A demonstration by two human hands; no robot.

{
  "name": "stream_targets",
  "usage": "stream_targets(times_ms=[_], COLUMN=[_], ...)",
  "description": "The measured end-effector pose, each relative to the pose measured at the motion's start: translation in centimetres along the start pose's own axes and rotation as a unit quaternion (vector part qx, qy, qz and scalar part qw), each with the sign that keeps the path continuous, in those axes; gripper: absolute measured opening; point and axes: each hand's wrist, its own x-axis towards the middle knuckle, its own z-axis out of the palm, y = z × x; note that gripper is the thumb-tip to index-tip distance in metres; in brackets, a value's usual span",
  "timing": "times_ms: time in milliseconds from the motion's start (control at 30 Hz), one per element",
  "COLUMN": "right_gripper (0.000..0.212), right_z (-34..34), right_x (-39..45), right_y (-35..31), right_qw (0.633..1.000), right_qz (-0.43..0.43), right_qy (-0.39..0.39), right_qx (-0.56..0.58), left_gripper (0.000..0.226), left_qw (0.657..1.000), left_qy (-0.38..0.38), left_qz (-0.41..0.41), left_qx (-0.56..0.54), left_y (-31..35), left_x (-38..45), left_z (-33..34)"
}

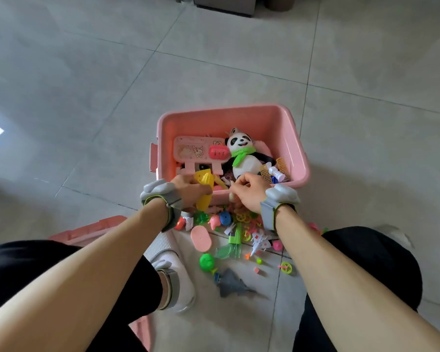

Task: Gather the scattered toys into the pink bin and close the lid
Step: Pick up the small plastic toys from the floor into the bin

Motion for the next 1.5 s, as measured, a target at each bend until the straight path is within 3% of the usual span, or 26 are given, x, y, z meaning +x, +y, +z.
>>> stream_targets(times_ms=[300,633,800,833,1067,1200,1300,1400,1500], right_gripper=[0.009,0.017,0.017,0.021,0.019,0.020,0.018,0.010,0.008], right_z=[-1.2,-2.0,-2.0,-2.0,-1.5,-1.6,-2.0,-2.7,-2.9], right_x=[4.2,5.4,5.5,5.6,5.2,5.3,6.0,6.7,7.3], right_y=[-0.6,0.9,1.3,1.3,1.3,1.5,1.5,1.1,1.0], right_qw=[0.997,0.996,0.996,0.997,0.999,0.998,0.997,0.997,0.996], right_qz=[0.025,0.057,0.054,0.052,0.025,0.034,0.044,0.046,0.045], right_qy=[0.037,0.053,0.051,0.049,0.042,0.050,0.050,0.047,0.046], right_qx=[0.064,0.043,0.040,0.037,0.011,0.028,0.032,0.038,0.067], left_gripper=[0.030,0.045,0.010,0.005,0.029,0.061,0.069,0.067,0.062], left_qw=[0.990,0.995,0.989,0.991,0.998,0.977,0.950,0.933,0.942], left_qy=[0.046,0.035,0.002,0.000,0.045,0.076,0.016,-0.044,-0.039], left_qz=[-0.071,-0.050,-0.068,-0.061,0.044,0.137,0.206,0.200,0.155], left_qx=[-0.116,-0.078,-0.130,-0.122,0.030,0.145,0.232,0.295,0.296], left_y=[-0.6,3.1,2.7,2.6,1.3,1.4,2.7,3.6,2.9], left_x=[3.7,7.3,8.1,8.0,7.4,9.1,10.9,12.0,12.5], left_z=[-1.2,3.0,4.0,4.0,3.6,3.8,4.4,4.9,5.7])
